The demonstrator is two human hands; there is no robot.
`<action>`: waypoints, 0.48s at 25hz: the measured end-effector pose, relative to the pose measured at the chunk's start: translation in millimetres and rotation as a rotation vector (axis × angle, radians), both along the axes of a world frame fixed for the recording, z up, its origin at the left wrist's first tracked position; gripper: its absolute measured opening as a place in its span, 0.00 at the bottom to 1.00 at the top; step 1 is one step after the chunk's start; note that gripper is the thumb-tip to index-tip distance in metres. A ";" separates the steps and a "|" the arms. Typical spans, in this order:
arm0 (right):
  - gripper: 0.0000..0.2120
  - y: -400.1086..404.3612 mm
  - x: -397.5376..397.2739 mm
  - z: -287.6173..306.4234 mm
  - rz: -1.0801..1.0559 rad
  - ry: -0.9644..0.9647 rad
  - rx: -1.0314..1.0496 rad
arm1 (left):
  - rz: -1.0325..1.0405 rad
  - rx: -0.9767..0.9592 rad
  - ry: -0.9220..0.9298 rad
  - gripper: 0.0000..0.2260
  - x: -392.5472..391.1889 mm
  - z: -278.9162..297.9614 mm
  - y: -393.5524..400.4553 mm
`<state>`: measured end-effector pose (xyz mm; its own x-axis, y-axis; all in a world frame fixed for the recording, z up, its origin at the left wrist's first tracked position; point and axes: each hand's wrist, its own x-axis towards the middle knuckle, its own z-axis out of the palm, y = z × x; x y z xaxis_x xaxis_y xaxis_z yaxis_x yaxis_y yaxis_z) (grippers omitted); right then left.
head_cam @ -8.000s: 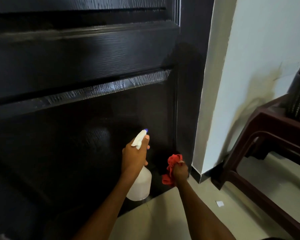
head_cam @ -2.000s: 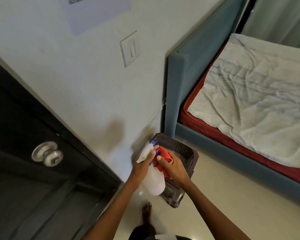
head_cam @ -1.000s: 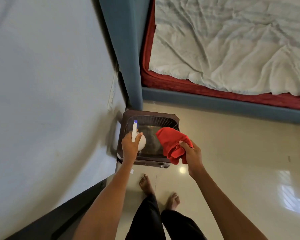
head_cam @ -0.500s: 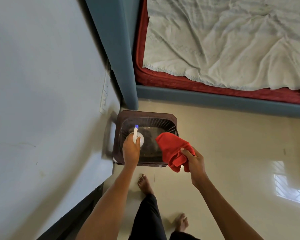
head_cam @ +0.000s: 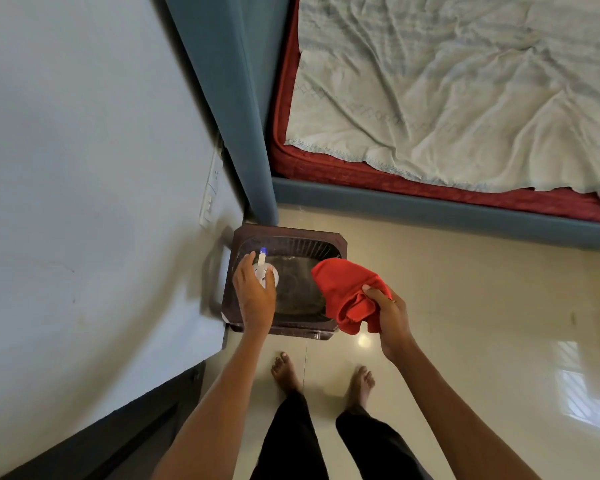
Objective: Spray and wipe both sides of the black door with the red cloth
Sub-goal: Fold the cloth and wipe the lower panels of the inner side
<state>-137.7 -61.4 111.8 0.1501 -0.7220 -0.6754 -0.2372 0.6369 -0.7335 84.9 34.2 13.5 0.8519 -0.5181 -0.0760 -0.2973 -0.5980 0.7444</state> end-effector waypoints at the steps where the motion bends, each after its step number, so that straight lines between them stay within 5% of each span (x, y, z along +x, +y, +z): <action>1: 0.09 -7.4 -2.7 7.4 -0.002 -0.028 0.015 | -0.034 -0.068 0.000 0.16 -10.7 10.8 3.1; 3: 0.10 -23.3 -7.9 22.5 0.008 -0.104 0.069 | -0.090 -0.104 0.273 0.13 -35.8 32.3 5.9; 5: 0.12 -39.5 -15.0 38.6 0.055 -0.204 0.118 | -0.037 -0.115 0.741 0.19 -58.2 60.0 -1.6; 7: 0.14 -53.8 -23.7 49.1 0.148 -0.278 0.120 | 0.006 -0.186 1.007 0.25 -74.8 86.8 -13.9; 10: 0.19 -68.4 -41.0 57.5 0.349 -0.336 0.091 | 0.021 -0.352 1.142 0.17 -102.3 127.4 -35.7; 12: 0.23 -75.3 -55.2 54.8 0.488 -0.330 0.037 | 0.082 -0.430 1.073 0.11 -114.9 144.6 -49.1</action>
<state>-192.9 -136.6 166.6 0.6655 -0.4930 -0.5604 -0.2729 0.5382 -0.7975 -30.0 -15.0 158.1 0.4883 -0.6226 -0.6116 0.6386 -0.2227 0.7366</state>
